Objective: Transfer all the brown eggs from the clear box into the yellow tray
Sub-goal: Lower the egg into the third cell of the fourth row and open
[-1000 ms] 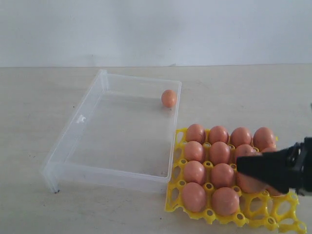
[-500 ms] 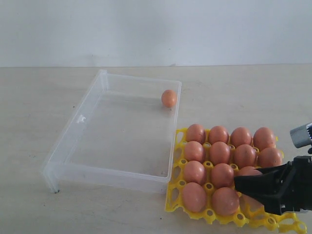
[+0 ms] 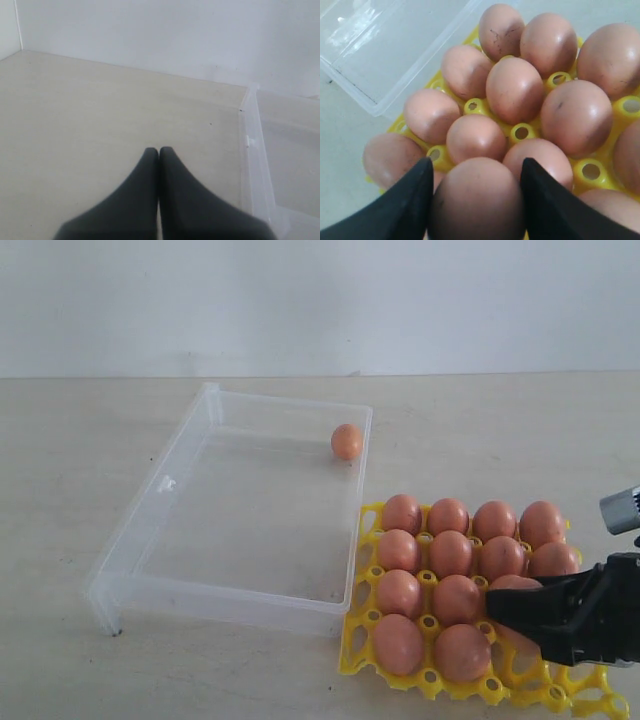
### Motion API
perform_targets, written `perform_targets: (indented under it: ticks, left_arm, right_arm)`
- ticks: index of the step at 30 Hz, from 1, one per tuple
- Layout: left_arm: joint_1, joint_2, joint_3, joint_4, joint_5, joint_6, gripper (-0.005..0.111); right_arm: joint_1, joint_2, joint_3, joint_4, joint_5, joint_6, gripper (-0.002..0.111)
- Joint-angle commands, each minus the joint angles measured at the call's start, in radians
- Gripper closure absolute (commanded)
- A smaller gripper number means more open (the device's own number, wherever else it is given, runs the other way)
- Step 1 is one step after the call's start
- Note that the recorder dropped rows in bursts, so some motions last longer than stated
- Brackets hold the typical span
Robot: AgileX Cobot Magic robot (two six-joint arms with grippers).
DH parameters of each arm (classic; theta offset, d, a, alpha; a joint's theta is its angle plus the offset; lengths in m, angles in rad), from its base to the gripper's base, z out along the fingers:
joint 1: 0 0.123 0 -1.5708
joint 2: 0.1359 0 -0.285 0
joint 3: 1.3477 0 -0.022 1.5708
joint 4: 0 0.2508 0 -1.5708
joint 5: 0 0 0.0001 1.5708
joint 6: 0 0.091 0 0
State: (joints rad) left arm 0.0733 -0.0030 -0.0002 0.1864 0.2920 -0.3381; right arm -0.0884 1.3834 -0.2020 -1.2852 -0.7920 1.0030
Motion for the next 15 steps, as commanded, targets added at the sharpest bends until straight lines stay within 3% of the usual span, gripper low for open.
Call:
perform_targets:
  ticks: [1, 5, 15]
  left_arm:
    - [-0.005, 0.003, 0.000, -0.007, 0.001, -0.007, 0.111]
    - [-0.005, 0.003, 0.000, -0.007, 0.001, -0.007, 0.111]
    - [-0.005, 0.003, 0.000, -0.007, 0.001, -0.007, 0.111]
  right_arm:
    - [0.004, -0.004, 0.002, 0.025, 0.014, -0.014, 0.086]
    - [0.004, -0.004, 0.002, 0.025, 0.012, -0.014, 0.071]
    - [0.004, -0.004, 0.002, 0.046, 0.008, -0.009, 0.070]
